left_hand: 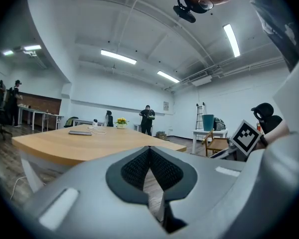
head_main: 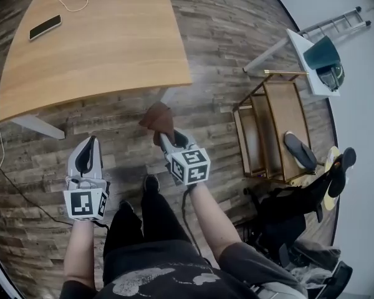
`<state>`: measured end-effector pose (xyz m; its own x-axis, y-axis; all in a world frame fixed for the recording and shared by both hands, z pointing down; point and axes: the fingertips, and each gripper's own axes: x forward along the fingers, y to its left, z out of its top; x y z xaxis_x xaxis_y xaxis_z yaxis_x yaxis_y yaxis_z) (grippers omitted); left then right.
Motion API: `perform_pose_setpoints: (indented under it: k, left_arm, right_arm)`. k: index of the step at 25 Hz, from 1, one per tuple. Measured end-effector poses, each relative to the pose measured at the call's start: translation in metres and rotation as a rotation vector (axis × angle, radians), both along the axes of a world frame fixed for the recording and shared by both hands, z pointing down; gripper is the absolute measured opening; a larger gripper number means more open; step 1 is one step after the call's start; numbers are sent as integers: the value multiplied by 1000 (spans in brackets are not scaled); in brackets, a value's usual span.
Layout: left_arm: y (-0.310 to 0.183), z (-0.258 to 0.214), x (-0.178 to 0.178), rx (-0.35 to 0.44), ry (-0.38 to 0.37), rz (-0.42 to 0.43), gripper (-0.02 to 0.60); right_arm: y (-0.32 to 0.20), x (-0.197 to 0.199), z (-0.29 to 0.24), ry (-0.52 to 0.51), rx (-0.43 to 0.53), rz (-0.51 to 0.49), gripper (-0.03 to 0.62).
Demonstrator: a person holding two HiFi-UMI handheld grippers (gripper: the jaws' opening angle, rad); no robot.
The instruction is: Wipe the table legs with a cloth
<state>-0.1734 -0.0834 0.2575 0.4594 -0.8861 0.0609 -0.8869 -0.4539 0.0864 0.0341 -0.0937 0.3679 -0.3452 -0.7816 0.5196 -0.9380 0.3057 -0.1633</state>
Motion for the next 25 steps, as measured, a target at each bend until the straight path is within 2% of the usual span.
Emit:
perform_pose_setpoints:
  k: [4,9,18,25]
  left_arm:
    - [-24,47,2,-6,-6,12,18]
    - [-53,110,-5,-20,35,-61,18]
    - [-104,196,29,19,15,38,18]
    - [-121,265,50,56,29,63,18]
  right_arm:
    - [-40,4,40,-10,16,58,81]
    - [-73,12,83,-61,36,153,81]
    - [-138,21,109,-195,159,201,83]
    - [-154,26,185,-234,165,201,83]
